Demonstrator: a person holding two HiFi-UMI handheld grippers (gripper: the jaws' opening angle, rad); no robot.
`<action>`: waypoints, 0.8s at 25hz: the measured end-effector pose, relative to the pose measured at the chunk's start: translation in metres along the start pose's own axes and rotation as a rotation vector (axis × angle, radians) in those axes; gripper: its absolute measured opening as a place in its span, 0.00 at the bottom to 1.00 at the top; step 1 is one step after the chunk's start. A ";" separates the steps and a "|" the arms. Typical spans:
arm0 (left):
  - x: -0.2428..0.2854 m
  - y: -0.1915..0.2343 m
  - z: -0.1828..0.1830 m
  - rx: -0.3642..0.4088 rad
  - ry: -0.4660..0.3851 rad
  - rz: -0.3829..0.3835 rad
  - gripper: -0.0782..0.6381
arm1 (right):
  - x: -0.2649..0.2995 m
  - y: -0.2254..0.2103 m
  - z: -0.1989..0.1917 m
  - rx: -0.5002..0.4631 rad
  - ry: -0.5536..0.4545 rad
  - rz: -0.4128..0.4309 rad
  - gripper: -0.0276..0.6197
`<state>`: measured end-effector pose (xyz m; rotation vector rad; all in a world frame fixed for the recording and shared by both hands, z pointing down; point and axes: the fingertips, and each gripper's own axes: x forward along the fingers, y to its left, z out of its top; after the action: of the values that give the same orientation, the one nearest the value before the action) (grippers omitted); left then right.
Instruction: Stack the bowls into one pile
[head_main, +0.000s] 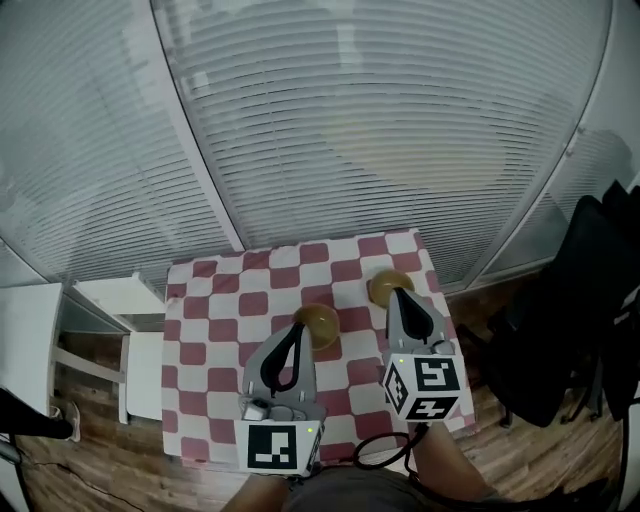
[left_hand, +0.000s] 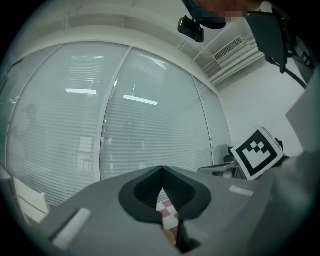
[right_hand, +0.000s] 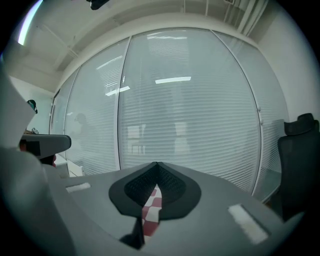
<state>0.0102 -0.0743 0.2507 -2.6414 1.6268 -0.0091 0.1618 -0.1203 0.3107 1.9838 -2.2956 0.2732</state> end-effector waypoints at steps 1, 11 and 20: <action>-0.002 -0.002 0.002 0.004 0.000 0.008 0.11 | -0.002 -0.002 0.003 -0.002 -0.008 0.003 0.08; -0.015 0.015 0.013 0.010 -0.014 0.034 0.11 | -0.002 0.011 0.017 -0.015 -0.027 0.009 0.08; -0.018 0.044 0.012 -0.011 -0.024 -0.034 0.11 | 0.006 0.047 0.013 -0.016 -0.006 -0.028 0.08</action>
<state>-0.0365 -0.0777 0.2375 -2.6662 1.5798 0.0308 0.1154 -0.1220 0.2958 2.0107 -2.2641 0.2465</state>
